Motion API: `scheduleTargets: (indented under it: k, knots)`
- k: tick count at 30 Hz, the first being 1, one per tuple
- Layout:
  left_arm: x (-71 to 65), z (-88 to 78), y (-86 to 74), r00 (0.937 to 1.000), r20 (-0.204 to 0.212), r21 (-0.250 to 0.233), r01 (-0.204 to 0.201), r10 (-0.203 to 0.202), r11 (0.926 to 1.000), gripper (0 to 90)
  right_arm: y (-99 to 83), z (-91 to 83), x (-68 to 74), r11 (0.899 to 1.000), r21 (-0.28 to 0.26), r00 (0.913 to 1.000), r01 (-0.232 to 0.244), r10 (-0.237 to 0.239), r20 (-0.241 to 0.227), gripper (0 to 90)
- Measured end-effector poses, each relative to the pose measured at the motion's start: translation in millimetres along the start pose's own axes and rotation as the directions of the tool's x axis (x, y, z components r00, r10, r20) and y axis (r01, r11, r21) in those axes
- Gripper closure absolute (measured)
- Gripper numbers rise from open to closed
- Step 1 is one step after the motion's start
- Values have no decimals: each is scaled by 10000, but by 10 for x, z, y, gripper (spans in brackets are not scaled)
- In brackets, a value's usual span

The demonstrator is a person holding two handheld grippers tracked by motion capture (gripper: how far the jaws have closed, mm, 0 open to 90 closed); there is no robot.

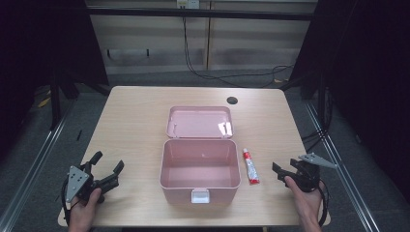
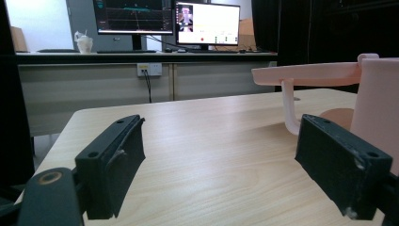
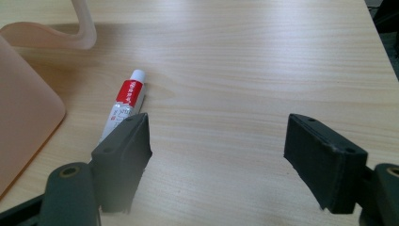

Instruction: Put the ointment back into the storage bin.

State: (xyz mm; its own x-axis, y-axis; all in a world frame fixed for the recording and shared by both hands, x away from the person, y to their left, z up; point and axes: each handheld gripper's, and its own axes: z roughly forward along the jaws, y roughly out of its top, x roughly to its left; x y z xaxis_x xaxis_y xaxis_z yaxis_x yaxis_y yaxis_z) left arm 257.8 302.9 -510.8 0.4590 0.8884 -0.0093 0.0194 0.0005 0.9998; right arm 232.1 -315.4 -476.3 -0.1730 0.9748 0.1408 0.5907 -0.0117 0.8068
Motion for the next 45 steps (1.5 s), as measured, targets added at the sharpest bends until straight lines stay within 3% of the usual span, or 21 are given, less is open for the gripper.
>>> scheduleTargets:
  k: [7,12,17,18,22,28,34,40,43,45]
  knots:
    - [-2,2,0,10000,3,-29,39,-39,10000,157,18,-18,4,9999,155,9985,17,-9,-541,262]
    - [-2,2,0,10000,14,-28,38,-38,10000,157,52,-43,-7,9997,246,9981,-3,18,-609,263]
    - [-2,2,-1,10000,34,-32,38,-38,10000,158,85,-70,-9,9983,586,9978,15,24,-659,320]
    - [-2,2,-1,10000,42,-31,37,-37,10000,158,89,-78,-7,9963,855,9960,-57,133,-882,354]
    - [-2,2,0,10000,43,-30,37,-37,10000,158,144,-119,8,9954,951,9952,-123,214,-954,355]
    - [-1,1,0,10000,12,-28,19,-19,10000,157,309,-175,127,9908,1296,9910,392,-220,-1318,337]
    - [-5,-2,0,10000,-31,-16,19,-19,10000,158,444,-163,241,9867,1522,9839,574,-301,-1760,315]
    - [-6,-2,0,10000,-24,-23,37,-37,10000,158,571,-56,371,9737,2059,9775,973,-545,-2039,375]
    - [-5,-2,-1,10000,-5,-27,39,-39,10000,157,652,-3,414,9644,2482,9729,912,-331,-2288,403]
    - [-5,-2,0,10000,-22,-23,25,-25,10000,158,699,27,454,9563,2730,9758,1043,-453,-2141,414]
